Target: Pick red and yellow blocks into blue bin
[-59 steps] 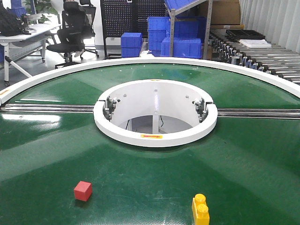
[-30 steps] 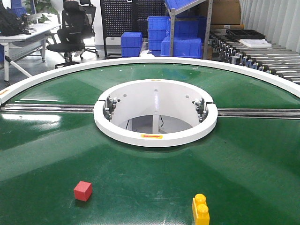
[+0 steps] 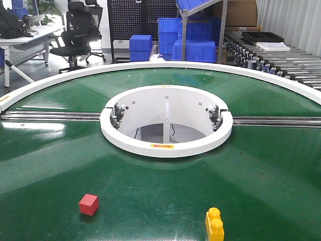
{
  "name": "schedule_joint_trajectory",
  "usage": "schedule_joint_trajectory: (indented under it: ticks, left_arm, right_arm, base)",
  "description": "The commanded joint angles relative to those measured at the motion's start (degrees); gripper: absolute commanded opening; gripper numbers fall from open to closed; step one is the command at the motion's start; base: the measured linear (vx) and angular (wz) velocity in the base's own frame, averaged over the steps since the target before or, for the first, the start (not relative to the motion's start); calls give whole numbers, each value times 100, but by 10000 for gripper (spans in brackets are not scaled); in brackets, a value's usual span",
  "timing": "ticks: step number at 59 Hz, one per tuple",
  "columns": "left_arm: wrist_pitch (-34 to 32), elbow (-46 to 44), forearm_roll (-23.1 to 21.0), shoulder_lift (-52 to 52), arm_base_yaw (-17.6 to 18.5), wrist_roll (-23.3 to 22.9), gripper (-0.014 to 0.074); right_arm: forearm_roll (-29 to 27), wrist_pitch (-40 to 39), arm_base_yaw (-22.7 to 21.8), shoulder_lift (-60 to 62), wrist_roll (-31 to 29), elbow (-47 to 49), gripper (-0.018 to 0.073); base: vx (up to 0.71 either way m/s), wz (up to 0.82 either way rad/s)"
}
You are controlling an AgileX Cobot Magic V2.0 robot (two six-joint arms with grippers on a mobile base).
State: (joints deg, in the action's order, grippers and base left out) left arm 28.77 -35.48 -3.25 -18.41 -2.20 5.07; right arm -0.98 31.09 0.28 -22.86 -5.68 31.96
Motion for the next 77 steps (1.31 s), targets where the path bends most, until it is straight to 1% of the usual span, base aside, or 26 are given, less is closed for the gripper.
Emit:
schedule_joint_trajectory:
  ticks: [1,4,9,15,18,30,36,40,43,44,50,55,58,60,63,70,73,77]
  left_arm:
    - [171,-172,-31,-427,35,94,2]
    - [301,-102,-47,-596,35,94,2]
    - [524,-17,-74,-822,35,18,2]
    - [852,13,-297,-947,35,-120,2]
    - [838,13,-354,-946,35,-120,2]
    - [808,13,-354,-939,35,-120,2]
    - [864,14,-354,-997,35,-120,11]
    - [912,14,-359,-1084,64,-115,53]
    - [918,14,-352,-1146,130,-115,104]
    - [918,14,-357,-1147,157,-115,122]
    - [911,19,-350,-1213,417,-115,288]
    - [884,19,-344,-1213,631,-115,425]
    - [871,19,-344,-1213,742,-115,482]
    - [860,19,-344,-1213,818,-115,514]
    - [841,19,-344,-1213,919,-109,547]
    - [822,19,-344,-1213,1119,-105,577]
    - [822,19,-344,-1213,1158,-105,577]
    - [822,19,-344,-1207,1188,-105,577]
  right_arm:
    - [24,60,-25,-488,-292,195,-10]
    - [18,287,-25,-728,-325,187,-10]
    - [-31,417,-25,-1041,-320,187,-10]
    - [-248,500,-25,-1221,-294,187,-10]
    - [-329,552,-25,-1263,-307,187,-10]
    - [-274,635,-25,-1332,-320,187,1]
    - [-285,635,-21,-1332,-328,187,57]
    - [-292,635,-15,-1332,-367,187,132]
    - [-358,628,-15,-1332,-420,187,204]
    - [-410,618,-15,-1332,-464,187,241]
    - [-770,555,-15,-1394,-750,187,442]
    - [-1063,507,-15,-1571,-893,198,571]
    - [-1230,507,-9,-1760,-992,246,643]
    - [-1336,524,12,-1899,-1077,288,671]
    - [-1338,558,201,-2118,-1181,394,706]
    - [-1107,717,869,-2754,-1247,729,708]
    - [-856,776,1189,-3100,-1134,925,698]
    - [-422,781,1454,-3498,-705,1192,681]
  base:
    - [0,0]
    - [0,0]
    - [0,0]
    - [0,0]
    - [0,0]
    - [0,0]
    - [0,0]
    - [0,0]
    - [0,0]
    - [0,0]
    - [0,0]
    - [0,0]
    - [0,0]
    - [0,0]
    - [0,0]
    - [0,0]
    - [0,0]
    - [0,0]
